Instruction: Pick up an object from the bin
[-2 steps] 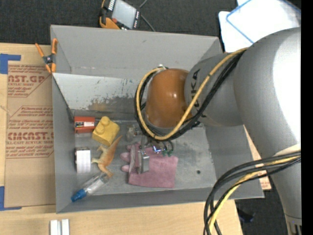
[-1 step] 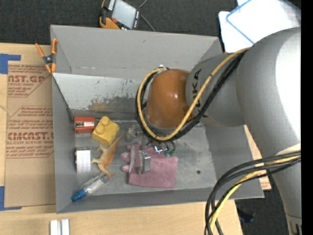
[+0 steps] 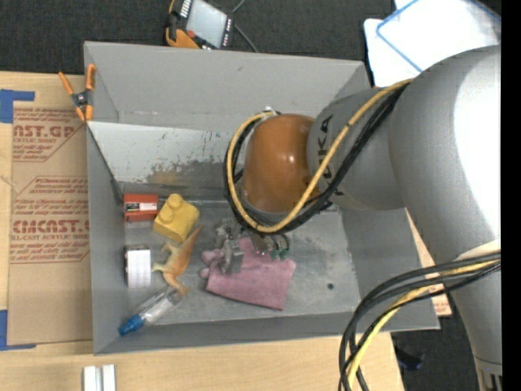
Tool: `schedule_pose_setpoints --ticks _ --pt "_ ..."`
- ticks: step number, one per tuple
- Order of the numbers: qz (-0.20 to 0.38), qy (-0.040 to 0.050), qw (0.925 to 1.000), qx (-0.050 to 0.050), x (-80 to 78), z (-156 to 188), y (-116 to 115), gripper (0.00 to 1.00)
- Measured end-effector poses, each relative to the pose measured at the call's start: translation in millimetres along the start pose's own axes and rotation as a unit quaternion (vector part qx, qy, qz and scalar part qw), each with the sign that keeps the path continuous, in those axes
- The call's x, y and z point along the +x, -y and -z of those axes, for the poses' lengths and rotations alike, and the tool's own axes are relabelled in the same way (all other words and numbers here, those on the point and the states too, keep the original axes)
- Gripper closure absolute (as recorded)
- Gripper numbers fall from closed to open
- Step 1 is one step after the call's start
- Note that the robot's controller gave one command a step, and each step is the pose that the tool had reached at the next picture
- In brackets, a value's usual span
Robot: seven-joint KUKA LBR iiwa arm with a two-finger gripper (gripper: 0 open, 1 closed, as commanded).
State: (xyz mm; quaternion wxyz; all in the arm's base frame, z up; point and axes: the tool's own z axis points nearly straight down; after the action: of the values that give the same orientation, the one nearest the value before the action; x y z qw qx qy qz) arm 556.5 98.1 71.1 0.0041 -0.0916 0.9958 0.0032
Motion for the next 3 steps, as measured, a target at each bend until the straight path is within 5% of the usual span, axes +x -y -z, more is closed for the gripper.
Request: schedule_pose_setpoints --ticks 1,3 --pt "-0.002 -0.0003 1.0000 0.000 -0.1 -0.1 -0.2 1.00" --pt "-0.003 -0.0020 1.0000 0.000 0.6 53.2 -0.9 1.00"
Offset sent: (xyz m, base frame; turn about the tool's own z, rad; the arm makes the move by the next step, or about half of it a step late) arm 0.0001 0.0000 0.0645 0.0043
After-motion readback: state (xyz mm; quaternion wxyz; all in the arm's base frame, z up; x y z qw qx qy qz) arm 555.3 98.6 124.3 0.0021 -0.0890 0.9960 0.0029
